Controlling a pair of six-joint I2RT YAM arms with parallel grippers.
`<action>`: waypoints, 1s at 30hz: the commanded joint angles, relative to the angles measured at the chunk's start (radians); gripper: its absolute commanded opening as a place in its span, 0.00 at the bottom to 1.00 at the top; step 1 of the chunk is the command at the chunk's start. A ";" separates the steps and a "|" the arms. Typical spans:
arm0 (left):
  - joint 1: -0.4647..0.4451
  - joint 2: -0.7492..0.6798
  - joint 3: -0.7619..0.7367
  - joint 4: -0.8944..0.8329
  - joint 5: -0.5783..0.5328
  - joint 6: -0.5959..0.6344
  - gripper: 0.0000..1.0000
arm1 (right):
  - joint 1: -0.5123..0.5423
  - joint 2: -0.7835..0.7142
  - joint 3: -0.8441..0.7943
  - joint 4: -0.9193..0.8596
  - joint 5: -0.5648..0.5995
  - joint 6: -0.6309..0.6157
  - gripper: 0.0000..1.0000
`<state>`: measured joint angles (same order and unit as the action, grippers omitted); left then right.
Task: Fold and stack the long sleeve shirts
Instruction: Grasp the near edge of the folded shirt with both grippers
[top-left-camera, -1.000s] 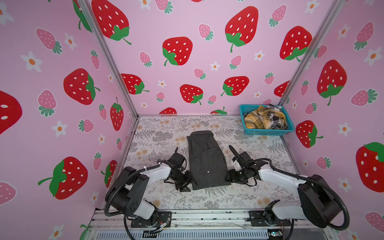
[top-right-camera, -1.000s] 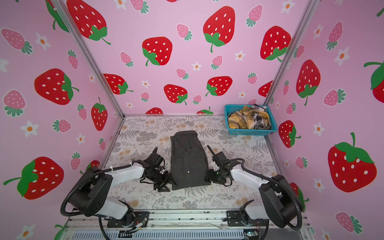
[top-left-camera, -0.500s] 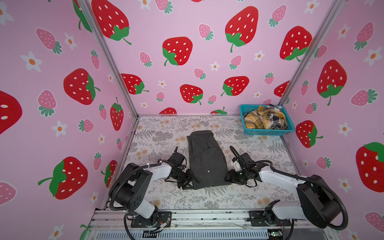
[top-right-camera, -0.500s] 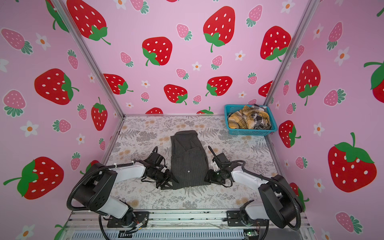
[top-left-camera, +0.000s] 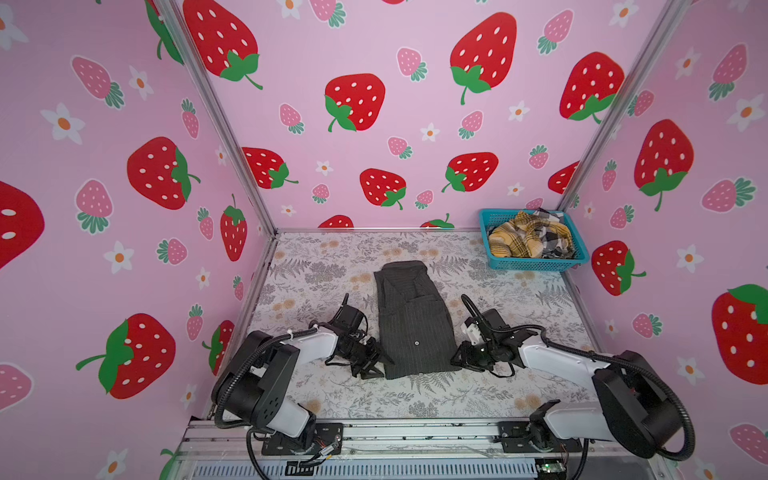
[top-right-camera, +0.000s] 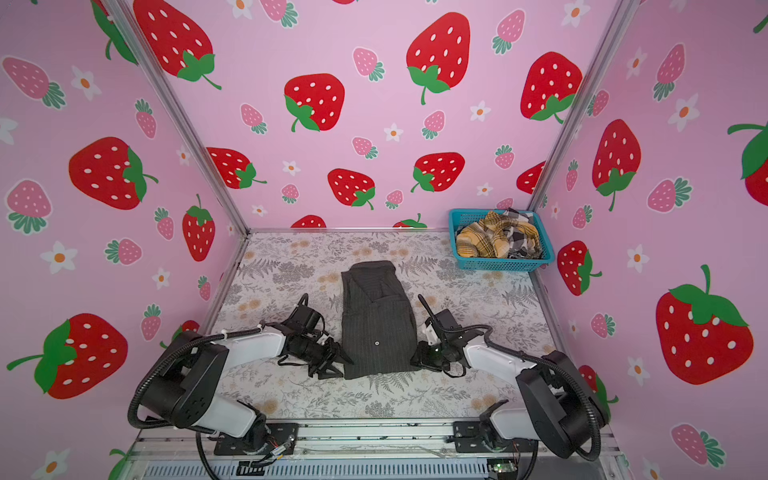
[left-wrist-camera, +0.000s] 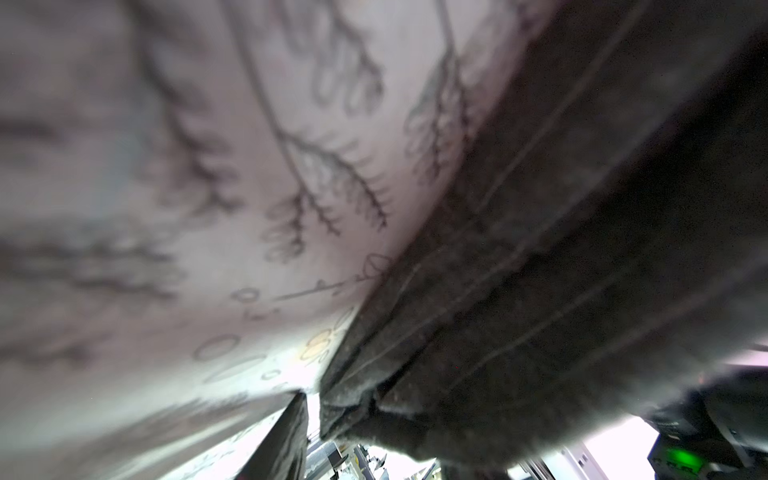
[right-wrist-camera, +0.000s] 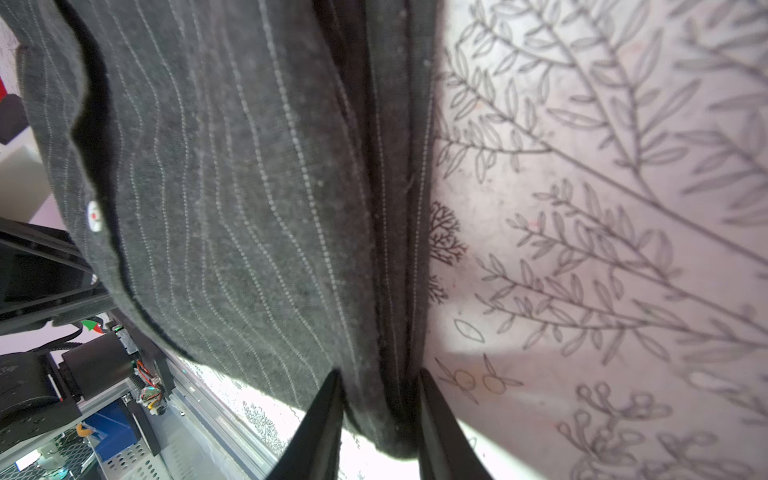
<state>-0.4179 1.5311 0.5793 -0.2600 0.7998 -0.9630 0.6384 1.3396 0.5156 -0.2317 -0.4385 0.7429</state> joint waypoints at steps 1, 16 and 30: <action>-0.019 0.060 -0.036 -0.002 -0.107 -0.021 0.47 | -0.002 0.006 -0.038 -0.041 0.029 0.019 0.31; -0.024 0.078 -0.050 0.068 -0.099 -0.066 0.31 | -0.002 0.002 -0.039 -0.048 0.046 0.013 0.25; -0.025 0.059 -0.039 0.042 -0.089 -0.044 0.00 | 0.013 -0.011 -0.027 -0.028 0.014 0.008 0.03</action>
<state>-0.4442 1.5715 0.5671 -0.1108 0.7673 -0.9649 0.6426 1.3369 0.5018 -0.2211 -0.4366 0.7479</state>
